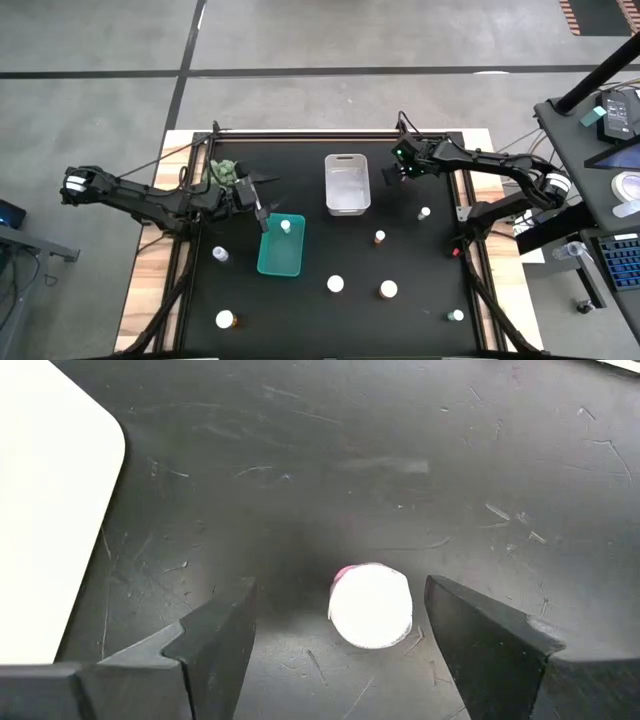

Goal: Pick and place medicine bottles into bin by pill shape (circle, oval)
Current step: Put the pink pill bottle into the green bin

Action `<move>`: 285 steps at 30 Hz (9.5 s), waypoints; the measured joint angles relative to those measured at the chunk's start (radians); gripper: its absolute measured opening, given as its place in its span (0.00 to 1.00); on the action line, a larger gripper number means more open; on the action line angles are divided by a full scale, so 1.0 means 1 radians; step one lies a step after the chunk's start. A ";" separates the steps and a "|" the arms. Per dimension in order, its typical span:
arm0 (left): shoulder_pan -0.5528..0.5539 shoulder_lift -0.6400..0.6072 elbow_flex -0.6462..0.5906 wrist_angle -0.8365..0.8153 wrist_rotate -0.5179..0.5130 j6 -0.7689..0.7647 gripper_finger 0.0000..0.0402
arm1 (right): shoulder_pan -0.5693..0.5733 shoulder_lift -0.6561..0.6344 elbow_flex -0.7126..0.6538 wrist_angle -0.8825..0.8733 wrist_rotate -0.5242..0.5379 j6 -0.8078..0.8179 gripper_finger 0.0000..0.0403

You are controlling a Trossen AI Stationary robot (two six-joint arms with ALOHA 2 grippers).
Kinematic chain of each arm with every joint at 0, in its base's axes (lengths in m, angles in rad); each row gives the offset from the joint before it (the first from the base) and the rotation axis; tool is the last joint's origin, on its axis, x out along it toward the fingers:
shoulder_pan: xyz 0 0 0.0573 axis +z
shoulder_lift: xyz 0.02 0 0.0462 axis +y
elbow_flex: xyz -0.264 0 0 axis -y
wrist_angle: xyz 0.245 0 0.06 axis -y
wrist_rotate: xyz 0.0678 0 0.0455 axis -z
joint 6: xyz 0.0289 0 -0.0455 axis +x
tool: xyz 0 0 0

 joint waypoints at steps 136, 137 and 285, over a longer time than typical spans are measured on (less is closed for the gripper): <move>-0.439 0.553 0.526 -0.794 0.051 -1.161 0.58 | 0.644 -0.246 0.253 -0.088 -0.144 -0.201 0.29; -0.440 0.552 0.526 -0.788 0.043 -1.161 0.58 | 0.663 -0.237 0.261 -0.088 -0.155 -0.196 0.29; -0.585 0.030 0.067 -0.357 -0.563 -0.472 0.58 | 0.705 1.061 1.478 -0.307 -0.192 -0.498 0.30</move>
